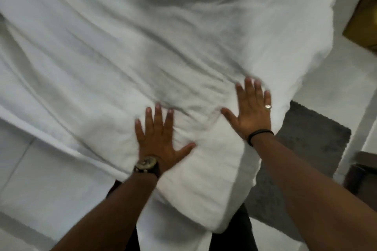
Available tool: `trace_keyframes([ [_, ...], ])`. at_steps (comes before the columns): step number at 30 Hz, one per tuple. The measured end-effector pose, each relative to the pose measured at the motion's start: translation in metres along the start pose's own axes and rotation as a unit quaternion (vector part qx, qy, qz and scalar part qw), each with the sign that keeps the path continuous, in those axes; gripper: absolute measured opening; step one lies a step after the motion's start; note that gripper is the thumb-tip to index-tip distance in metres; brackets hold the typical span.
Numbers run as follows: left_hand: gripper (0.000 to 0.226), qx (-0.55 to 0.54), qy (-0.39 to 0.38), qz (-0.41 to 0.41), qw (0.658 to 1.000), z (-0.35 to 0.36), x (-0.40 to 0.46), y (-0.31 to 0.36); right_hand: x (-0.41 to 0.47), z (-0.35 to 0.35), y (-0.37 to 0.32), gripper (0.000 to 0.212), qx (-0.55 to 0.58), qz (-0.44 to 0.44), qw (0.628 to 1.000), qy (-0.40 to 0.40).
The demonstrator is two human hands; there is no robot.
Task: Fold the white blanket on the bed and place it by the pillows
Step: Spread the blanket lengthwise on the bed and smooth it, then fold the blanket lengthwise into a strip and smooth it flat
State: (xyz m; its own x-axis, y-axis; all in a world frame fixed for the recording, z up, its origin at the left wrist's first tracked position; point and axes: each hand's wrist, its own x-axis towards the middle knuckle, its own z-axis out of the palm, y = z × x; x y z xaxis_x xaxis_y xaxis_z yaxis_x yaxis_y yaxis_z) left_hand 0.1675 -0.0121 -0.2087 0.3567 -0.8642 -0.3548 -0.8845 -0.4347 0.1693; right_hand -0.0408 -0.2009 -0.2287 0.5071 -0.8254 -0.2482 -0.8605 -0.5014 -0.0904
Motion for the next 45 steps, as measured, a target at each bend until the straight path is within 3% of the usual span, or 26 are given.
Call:
trace_keyframes([
  [3,0.112,-0.024,-0.027,0.07,0.997,-0.011,-0.002,-0.014,-0.025,-0.008,-0.027,0.086,0.056,0.24,0.969,-0.017],
  [5,0.11,-0.023,-0.022,0.117,0.993,-0.022,0.0,-0.035,-0.035,-0.011,-0.076,0.09,0.113,0.313,0.943,-0.021],
  [8,0.106,0.017,0.0,0.163,0.987,-0.054,0.034,-0.088,-0.037,-0.015,-0.184,0.084,0.152,0.229,0.961,0.017],
  [11,0.105,0.13,-0.046,0.232,0.963,-0.089,0.085,-0.168,-0.046,0.0,-0.258,0.075,0.107,0.119,0.987,-0.014],
  [14,0.109,0.169,-0.101,0.226,0.954,-0.103,0.102,-0.233,-0.071,0.022,-0.242,0.074,0.058,0.177,0.982,-0.02],
  [18,0.123,0.173,-0.135,0.244,0.945,-0.114,0.089,-0.255,-0.1,0.014,-0.204,0.086,0.074,0.272,0.957,-0.076],
  [21,0.134,0.222,-0.155,0.32,0.908,-0.13,0.08,-0.272,-0.114,-0.007,-0.225,0.102,0.126,0.224,0.96,-0.109],
  [23,0.116,0.232,-0.149,0.374,0.886,-0.141,0.081,-0.287,-0.13,-0.012,-0.254,0.107,0.144,0.125,0.975,-0.11],
  [26,0.049,0.212,-0.093,0.394,0.889,-0.156,0.096,-0.306,-0.149,0.001,-0.282,0.086,0.098,0.023,0.993,-0.061],
  [30,0.016,0.232,-0.045,0.307,0.922,-0.191,0.109,-0.286,-0.137,-0.01,-0.258,0.055,0.164,0.09,0.982,0.027],
  [31,0.019,0.236,-0.025,0.295,0.926,-0.196,0.111,-0.283,-0.13,-0.023,-0.249,0.045,0.179,0.118,0.975,0.062],
  [33,0.028,0.244,-0.01,0.307,0.92,-0.197,0.101,-0.288,-0.117,-0.047,-0.241,0.045,0.171,0.142,0.966,0.135],
  [36,0.035,0.256,-0.038,0.318,0.912,-0.164,0.064,-0.32,-0.13,-0.038,-0.25,0.035,0.104,0.071,0.977,0.175],
  [38,0.029,0.245,-0.049,0.296,0.922,-0.14,0.047,-0.332,-0.156,-0.002,-0.266,0.035,0.059,0.039,0.984,0.161],
  [41,0.02,0.211,-0.051,0.296,0.93,-0.121,0.034,-0.336,-0.184,0.03,-0.281,0.049,0.053,0.09,0.992,0.077],
  [43,0.035,0.188,-0.078,0.311,0.928,-0.124,0.033,-0.342,-0.179,0.024,-0.291,0.057,0.061,0.118,0.991,0.031],
  [45,0.057,0.149,-0.114,0.313,0.931,-0.134,0.038,-0.345,-0.16,0.0,-0.31,0.07,0.138,0.117,0.983,0.029],
])
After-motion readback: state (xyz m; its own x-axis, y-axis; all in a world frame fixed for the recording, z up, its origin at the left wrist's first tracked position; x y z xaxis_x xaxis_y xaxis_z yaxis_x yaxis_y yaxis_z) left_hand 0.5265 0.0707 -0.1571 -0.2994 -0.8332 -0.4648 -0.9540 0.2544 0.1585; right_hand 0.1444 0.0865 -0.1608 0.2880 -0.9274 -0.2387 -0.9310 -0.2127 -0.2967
